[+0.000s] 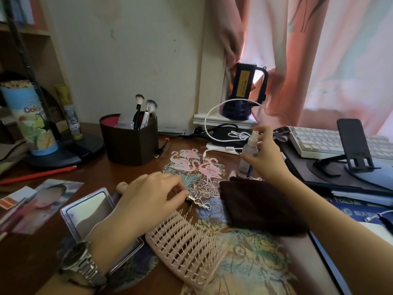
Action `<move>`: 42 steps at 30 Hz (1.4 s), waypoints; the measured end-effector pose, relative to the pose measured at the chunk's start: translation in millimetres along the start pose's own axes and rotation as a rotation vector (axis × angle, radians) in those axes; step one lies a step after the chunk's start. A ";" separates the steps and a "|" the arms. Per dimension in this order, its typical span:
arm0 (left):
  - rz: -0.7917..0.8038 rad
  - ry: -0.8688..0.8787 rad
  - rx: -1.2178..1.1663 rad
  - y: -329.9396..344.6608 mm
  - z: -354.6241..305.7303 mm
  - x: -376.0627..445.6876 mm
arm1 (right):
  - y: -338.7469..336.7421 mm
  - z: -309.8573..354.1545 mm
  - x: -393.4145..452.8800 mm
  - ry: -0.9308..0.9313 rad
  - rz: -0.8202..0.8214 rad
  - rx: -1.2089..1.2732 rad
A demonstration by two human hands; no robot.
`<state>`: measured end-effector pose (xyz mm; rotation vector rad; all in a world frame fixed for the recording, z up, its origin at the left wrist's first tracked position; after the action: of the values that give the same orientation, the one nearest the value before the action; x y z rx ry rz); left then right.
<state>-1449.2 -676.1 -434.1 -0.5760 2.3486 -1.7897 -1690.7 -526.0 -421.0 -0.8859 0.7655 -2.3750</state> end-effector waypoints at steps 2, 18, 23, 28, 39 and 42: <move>-0.001 -0.010 -0.006 -1.0 0.7 0.1 | -3.2 -0.2 -0.3 0.000 0.002 -0.014; -0.042 0.039 -0.015 -12.6 6.2 -9.9 | -54.0 49.0 -50.7 -0.039 -0.080 0.019; -0.045 0.040 -0.025 -11.8 9.9 -14.5 | -23.7 34.1 -98.0 -0.049 0.173 -0.165; -0.033 0.055 -0.153 -12.9 13.3 -21.1 | -12.4 20.7 -118.6 0.024 0.333 -0.224; 0.224 0.075 -0.342 -23.4 39.2 -33.2 | -4.2 15.8 -130.9 0.030 0.501 -0.340; 0.282 0.111 -0.288 -21.7 40.7 -32.4 | -4.1 15.8 -132.2 0.017 0.503 -0.366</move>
<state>-1401.3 -705.3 -429.2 -0.1640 2.6272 -1.4095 -1592.0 -448.0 -464.9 -0.7031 1.2866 -1.8314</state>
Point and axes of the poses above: each hand's wrist, its own x-axis towards the middle knuckle, its own y-axis out of the palm, z = x × y, the point moved 2 cm from there along x, towards the middle knuckle, and after that the axes turned 8 degrees about z, right-handed, at the moved point
